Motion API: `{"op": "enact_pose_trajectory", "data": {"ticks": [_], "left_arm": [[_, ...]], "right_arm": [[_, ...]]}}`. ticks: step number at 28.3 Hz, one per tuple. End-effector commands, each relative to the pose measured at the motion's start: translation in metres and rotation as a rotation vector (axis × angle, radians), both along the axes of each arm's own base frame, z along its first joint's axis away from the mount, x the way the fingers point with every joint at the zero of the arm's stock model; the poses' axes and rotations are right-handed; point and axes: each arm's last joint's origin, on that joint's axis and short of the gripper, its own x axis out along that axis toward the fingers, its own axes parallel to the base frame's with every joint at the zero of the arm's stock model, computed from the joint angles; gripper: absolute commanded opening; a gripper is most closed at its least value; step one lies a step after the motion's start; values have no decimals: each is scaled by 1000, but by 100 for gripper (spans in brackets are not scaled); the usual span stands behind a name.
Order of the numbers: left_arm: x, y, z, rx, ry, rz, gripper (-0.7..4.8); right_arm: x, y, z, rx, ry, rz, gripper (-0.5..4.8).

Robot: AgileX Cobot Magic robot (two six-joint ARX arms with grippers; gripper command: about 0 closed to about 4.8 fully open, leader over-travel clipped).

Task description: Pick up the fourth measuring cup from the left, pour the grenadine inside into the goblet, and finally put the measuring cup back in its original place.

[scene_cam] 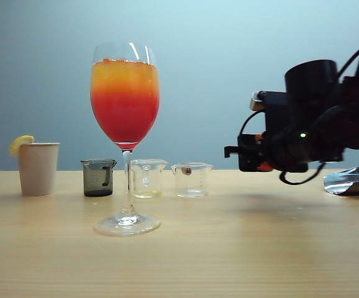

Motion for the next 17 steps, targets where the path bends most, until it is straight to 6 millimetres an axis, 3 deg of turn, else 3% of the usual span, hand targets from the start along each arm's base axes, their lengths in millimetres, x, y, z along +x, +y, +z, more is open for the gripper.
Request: {"op": "enact_pose_trajectory", "data": {"ticks": [1, 17], "left_arm": [[0, 0, 3, -9, -14, 2, -5], [0, 0, 3, -9, -14, 3, -5]], "right_arm": [[15, 6, 4, 2, 6, 2, 103], [17, 7, -24, -65, 168, -1, 103]]}}
